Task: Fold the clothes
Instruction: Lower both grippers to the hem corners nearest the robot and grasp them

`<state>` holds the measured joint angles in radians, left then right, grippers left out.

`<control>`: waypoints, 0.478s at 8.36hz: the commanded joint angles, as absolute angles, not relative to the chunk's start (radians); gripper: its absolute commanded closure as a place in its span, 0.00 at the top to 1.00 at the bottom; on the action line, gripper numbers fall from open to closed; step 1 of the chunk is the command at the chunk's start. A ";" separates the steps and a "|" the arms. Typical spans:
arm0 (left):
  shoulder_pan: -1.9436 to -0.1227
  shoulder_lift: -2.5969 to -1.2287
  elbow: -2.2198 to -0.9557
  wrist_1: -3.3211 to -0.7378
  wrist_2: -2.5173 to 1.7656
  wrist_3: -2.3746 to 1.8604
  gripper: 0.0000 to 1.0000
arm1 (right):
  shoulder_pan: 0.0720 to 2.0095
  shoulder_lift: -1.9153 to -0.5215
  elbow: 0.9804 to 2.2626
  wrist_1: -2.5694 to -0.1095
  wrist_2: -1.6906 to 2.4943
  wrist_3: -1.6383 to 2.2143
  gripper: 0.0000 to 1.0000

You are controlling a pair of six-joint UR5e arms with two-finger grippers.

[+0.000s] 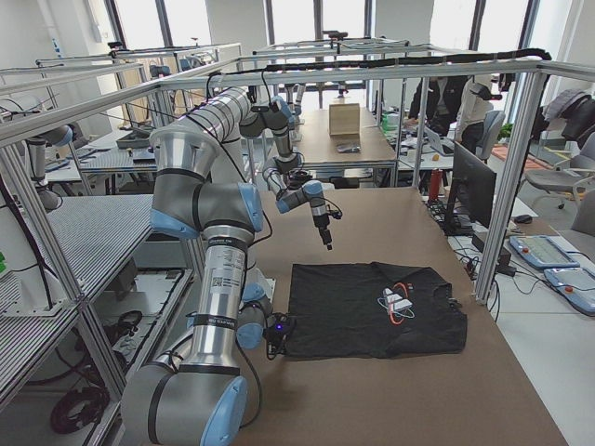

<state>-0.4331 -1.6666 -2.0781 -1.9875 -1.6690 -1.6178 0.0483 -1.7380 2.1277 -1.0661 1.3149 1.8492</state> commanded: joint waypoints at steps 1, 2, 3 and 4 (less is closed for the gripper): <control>-0.263 -1.557 -2.141 -1.987 -1.544 -1.716 0.91 | 0.052 -1.740 2.155 -1.066 1.318 1.848 0.00; -0.200 -1.563 -2.137 -1.987 -1.487 -1.753 0.78 | 0.052 -1.738 2.155 -1.066 1.318 1.848 0.00; -0.155 -1.563 -2.129 -1.987 -1.464 -1.778 0.65 | 0.054 -1.738 2.157 -1.066 1.318 1.848 0.00; -0.111 -1.565 -2.109 -1.987 -1.419 -1.787 0.57 | 0.052 -1.738 2.157 -1.066 1.318 1.847 0.00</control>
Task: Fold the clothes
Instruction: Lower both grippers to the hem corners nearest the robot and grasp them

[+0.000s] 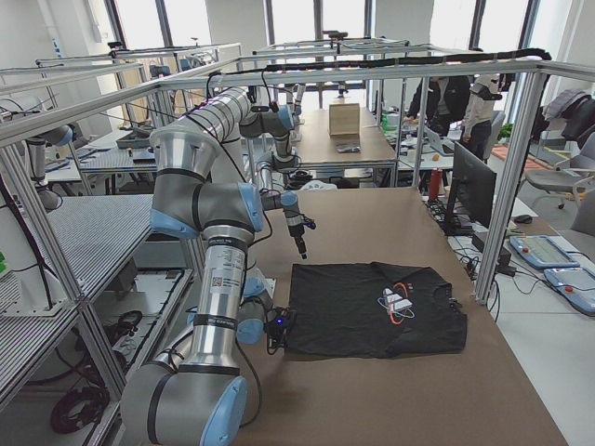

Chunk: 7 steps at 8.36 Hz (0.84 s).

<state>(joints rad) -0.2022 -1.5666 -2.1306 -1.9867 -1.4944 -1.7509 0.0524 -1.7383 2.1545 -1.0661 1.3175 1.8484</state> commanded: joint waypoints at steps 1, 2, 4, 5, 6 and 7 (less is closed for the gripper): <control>-0.088 -1.566 -2.085 -1.987 -1.392 -1.799 0.50 | 0.054 -1.738 2.157 -1.066 1.318 1.847 0.00; -0.086 -1.566 -2.077 -1.988 -1.388 -1.801 0.46 | 0.052 -1.738 2.157 -1.066 1.318 1.848 0.00; -0.061 -1.566 -2.077 -1.988 -1.388 -1.821 0.36 | 0.052 -1.740 2.164 -1.066 1.316 1.848 0.00; -0.058 -1.566 -2.079 -1.988 -1.388 -1.822 0.35 | 0.052 -1.740 2.164 -1.066 1.316 1.848 0.00; -0.058 -1.568 -2.079 -1.988 -1.388 -1.822 0.30 | 0.052 -1.740 2.164 -1.066 1.316 1.848 0.00; -0.058 -1.566 -2.076 -1.988 -1.388 -1.822 0.24 | 0.052 -1.738 2.164 -1.066 1.316 1.848 0.00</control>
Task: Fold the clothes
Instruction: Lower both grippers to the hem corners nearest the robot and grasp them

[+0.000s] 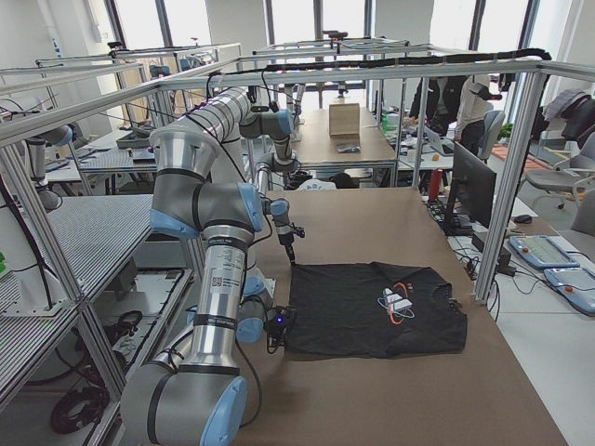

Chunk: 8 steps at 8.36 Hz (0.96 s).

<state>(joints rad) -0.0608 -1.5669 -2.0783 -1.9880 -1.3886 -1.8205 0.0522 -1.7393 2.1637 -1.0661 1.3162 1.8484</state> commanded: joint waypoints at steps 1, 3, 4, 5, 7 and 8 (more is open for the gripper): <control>-0.058 -1.569 -2.077 -1.988 -1.388 -1.822 0.19 | 0.051 -1.738 2.163 -1.066 1.316 1.848 0.00; -0.058 -1.581 -2.077 -1.988 -1.391 -1.822 0.17 | 0.051 -1.738 2.161 -1.066 1.315 1.848 0.00; -0.057 -1.597 -2.074 -1.988 -1.393 -1.822 0.17 | 0.051 -1.738 2.161 -1.066 1.315 1.847 0.00; -0.058 -1.603 -2.074 -1.988 -1.394 -1.821 0.18 | 0.051 -1.740 2.161 -1.066 1.315 1.847 0.00; -0.060 -1.600 -2.072 -1.988 -1.396 -1.816 0.00 | 0.051 -1.740 2.161 -1.066 1.315 1.847 0.00; -0.063 -1.595 -2.078 -1.988 -1.399 -1.812 0.00 | 0.051 -1.738 2.161 -1.066 1.315 1.847 0.00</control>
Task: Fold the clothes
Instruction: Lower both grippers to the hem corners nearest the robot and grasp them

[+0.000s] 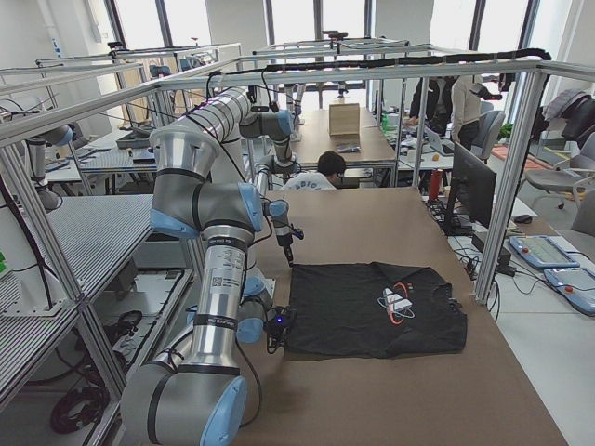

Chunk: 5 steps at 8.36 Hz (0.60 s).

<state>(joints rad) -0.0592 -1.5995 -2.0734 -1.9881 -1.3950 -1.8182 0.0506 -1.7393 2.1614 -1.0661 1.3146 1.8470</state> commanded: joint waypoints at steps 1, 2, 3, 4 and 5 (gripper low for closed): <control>-0.067 -1.588 -2.088 -1.988 -1.401 -1.809 0.03 | 0.051 -1.738 2.161 -1.066 1.315 1.847 0.00; -0.069 -1.589 -2.095 -1.987 -1.401 -1.809 0.58 | 0.052 -1.738 2.161 -1.066 1.315 1.847 0.00; -0.066 -1.591 -2.088 -1.983 -1.397 -1.807 0.63 | 0.051 -1.738 2.160 -1.066 1.315 1.847 0.00; -0.064 -1.598 -2.068 -1.985 -1.394 -1.807 0.66 | 0.051 -1.738 2.161 -1.066 1.315 1.847 0.00; -0.064 -1.598 -2.059 -1.985 -1.394 -1.806 0.66 | 0.051 -1.738 2.161 -1.066 1.315 1.847 0.00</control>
